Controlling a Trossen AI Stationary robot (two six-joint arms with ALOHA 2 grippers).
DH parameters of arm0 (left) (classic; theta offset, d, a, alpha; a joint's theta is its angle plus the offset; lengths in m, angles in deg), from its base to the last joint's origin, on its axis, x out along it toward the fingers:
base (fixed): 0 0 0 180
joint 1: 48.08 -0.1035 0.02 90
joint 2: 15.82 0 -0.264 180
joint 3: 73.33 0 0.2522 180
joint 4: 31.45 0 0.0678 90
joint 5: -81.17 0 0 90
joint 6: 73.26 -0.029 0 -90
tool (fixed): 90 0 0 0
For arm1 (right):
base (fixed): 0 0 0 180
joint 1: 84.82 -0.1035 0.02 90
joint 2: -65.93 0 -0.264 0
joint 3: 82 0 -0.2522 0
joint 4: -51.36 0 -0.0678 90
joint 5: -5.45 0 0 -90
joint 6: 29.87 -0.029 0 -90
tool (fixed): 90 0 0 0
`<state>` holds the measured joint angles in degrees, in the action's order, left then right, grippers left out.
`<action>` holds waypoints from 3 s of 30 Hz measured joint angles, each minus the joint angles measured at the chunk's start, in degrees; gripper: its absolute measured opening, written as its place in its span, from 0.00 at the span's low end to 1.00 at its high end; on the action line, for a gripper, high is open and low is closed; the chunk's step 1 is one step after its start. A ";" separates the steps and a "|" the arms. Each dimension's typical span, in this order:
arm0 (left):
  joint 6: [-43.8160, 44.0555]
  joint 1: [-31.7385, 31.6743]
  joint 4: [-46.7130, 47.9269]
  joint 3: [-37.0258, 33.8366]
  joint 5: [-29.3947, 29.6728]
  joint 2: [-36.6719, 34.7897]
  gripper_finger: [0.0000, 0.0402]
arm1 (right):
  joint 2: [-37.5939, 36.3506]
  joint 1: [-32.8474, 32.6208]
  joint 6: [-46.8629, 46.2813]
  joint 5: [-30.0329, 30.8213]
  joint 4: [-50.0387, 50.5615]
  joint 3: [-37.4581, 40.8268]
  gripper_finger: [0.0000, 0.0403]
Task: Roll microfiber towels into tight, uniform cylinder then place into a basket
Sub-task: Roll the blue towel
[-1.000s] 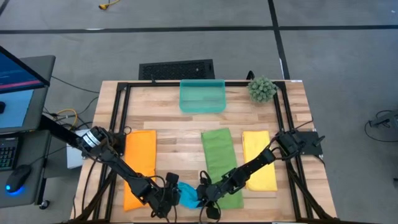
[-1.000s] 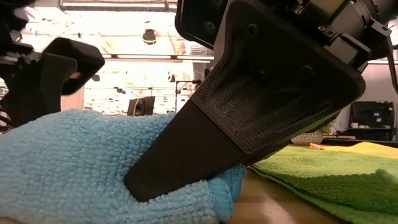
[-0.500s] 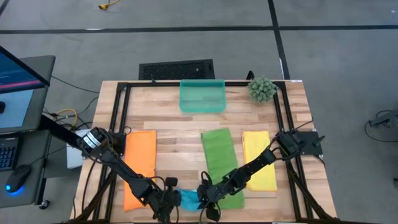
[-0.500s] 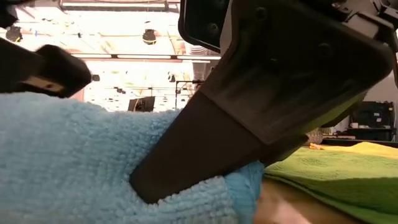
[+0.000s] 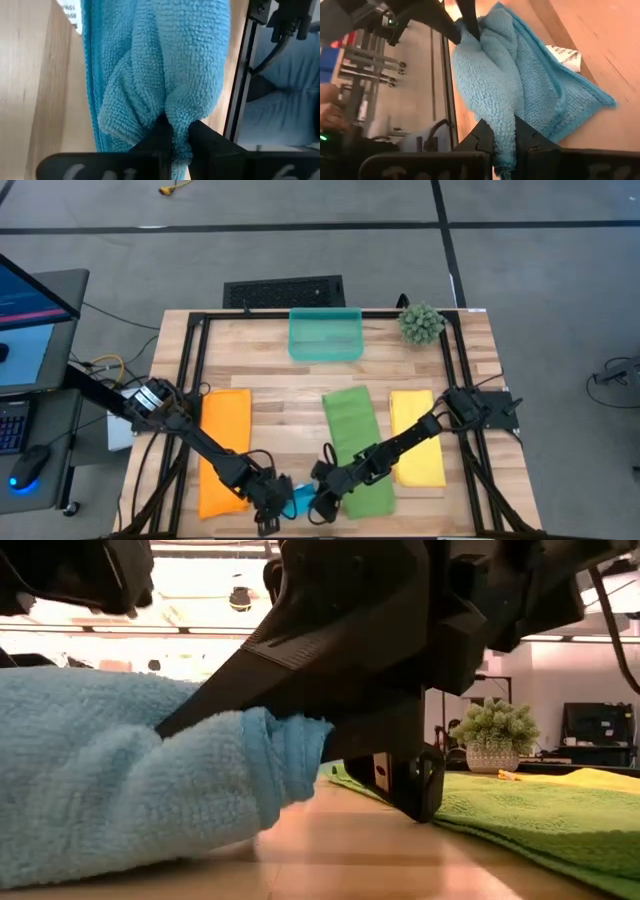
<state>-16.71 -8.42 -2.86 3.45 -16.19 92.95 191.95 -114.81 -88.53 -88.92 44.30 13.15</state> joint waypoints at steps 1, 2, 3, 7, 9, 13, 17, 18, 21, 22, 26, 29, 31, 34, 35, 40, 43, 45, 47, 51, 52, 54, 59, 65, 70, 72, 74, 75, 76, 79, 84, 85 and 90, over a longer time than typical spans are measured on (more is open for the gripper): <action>0.48 -0.39 0.09 0.00 -0.63 0.00 0.04 | -0.02 0.19 -0.77 -0.68 0.07 0.00 0.11; 1.02 -0.70 0.12 0.00 -1.18 0.00 0.04 | -0.02 0.37 -1.46 -1.28 0.15 0.00 0.10; 1.33 -1.03 0.14 0.00 -1.79 0.00 0.04 | -0.02 0.53 -2.26 -1.65 0.18 0.00 0.11; 1.16 -2.25 0.40 -0.02 -4.47 0.00 0.04 | -0.01 0.67 -5.62 -2.83 0.35 0.02 0.11; 1.13 -2.72 1.21 0.00 -4.88 -0.02 0.04 | 0.03 0.75 -8.53 -3.36 0.39 0.02 0.11; 0.37 -3.34 4.48 0.17 -4.80 -0.14 0.04 | 0.07 0.92 -15.38 -4.67 0.40 0.05 0.11; -0.02 -3.44 6.00 0.20 -4.03 -0.24 0.04 | 0.07 1.79 -18.27 -5.28 0.36 0.07 0.12; -0.33 -3.41 5.94 0.18 -4.02 -0.24 0.04 | 0.08 1.98 -17.67 -5.44 0.33 0.07 0.13; -0.37 -3.28 5.53 0.10 -4.12 -0.21 0.04 | 0.07 2.08 -13.37 -5.45 0.16 0.11 0.17; -0.38 -3.28 5.39 0.07 -4.35 -0.19 0.04 | 0.09 2.10 -11.73 -5.45 0.14 0.11 0.18; -0.18 -3.28 5.15 -0.02 -6.32 -0.13 0.04 | 0.08 2.02 -5.40 -5.31 -0.92 0.26 0.27; 0.77 -3.20 5.31 -0.07 -8.13 -0.13 0.04 | 0.14 1.77 -1.43 -5.27 -3.22 0.34 0.36; 1.91 -3.20 5.31 -0.07 -8.35 -0.13 0.04 | 0.20 1.94 0.71 -6.20 -3.91 0.35 0.41; 3.25 -3.20 5.25 -0.07 -8.53 -0.11 0.04 | 0.33 2.76 3.78 -10.24 -5.05 0.35 0.47; 3.81 -3.20 5.25 -0.07 -8.75 -0.10 0.04 | 0.33 2.92 4.77 -11.15 -5.09 0.35 0.49; 6.15 -3.20 5.19 -0.07 -9.72 -0.04 0.04 | -0.37 3.41 10.69 -14.02 -4.12 0.55 0.51; 6.92 -3.23 5.21 -0.09 -10.33 -0.03 0.04 | -2.89 3.44 14.58 -14.03 -2.31 0.69 0.50; 7.08 -3.32 5.20 -0.09 -10.59 -0.02 0.04 | -4.66 3.04 18.00 -13.77 -2.49 0.27 0.49; 7.13 -3.58 5.08 -0.13 -10.96 -0.02 0.04 | -6.46 2.20 21.78 -13.56 0.40 0.46 0.48; 7.09 -4.14 5.23 -0.13 -12.36 0.01 0.04 | -9.14 0.25 28.64 -11.05 2.80 0.46 0.46; 6.84 -4.37 5.23 -0.13 -12.75 0.02 0.04 | -9.64 -0.25 31.00 -9.75 2.57 0.36 0.46; 5.86 -5.04 5.18 -0.13 -13.57 0.04 0.04 | -9.73 -1.39 37.21 -6.05 2.37 0.20 0.46; 3.97 -7.40 5.22 -0.17 -15.47 0.07 0.04 | -9.12 -3.72 53.42 1.37 4.17 0.25 0.45; 0.89 -10.00 5.60 -0.18 -17.50 -0.03 0.04 | -8.72 -4.42 64.40 4.52 5.25 0.24 0.45; -1.78 -12.53 5.49 -0.20 -17.75 -0.74 0.04 | -8.74 -3.77 71.68 4.77 5.45 0.26 0.45; -2.50 -13.37 5.65 -0.20 -18.49 -0.74 0.04 | -8.58 -3.27 73.43 4.78 5.43 0.26 0.45; -2.80 -13.93 5.56 -0.20 -18.99 -0.74 0.04 | -8.00 -2.76 74.77 4.91 5.41 0.24 0.45; -2.89 -14.15 5.58 -0.20 -19.02 -0.74 0.04 | -7.68 -2.47 75.39 4.87 5.52 0.24 0.46; -3.20 -14.45 5.58 -0.20 -19.10 -0.74 0.04 | -7.49 -2.23 75.96 4.76 5.70 0.25 0.46; -3.61 -14.67 5.52 -0.20 -19.64 -0.74 0.04 | -6.15 -1.55 76.72 4.71 5.34 0.13 0.47; -3.86 -14.65 5.60 -0.17 -19.82 -0.74 0.04 | -5.79 -0.54 75.37 4.28 5.18 0.15 0.48; -3.86 -14.65 5.60 -0.17 -19.84 -0.74 0.04 | -5.77 -0.42 75.35 4.29 5.20 0.15 0.48; -3.89 -14.65 5.62 -0.15 -19.87 -0.79 0.04 | -5.64 0.21 75.19 3.21 5.38 0.22 0.48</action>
<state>-20.60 -23.07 2.76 3.31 -36.05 92.16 186.31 -114.60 -13.35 -85.72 49.68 13.36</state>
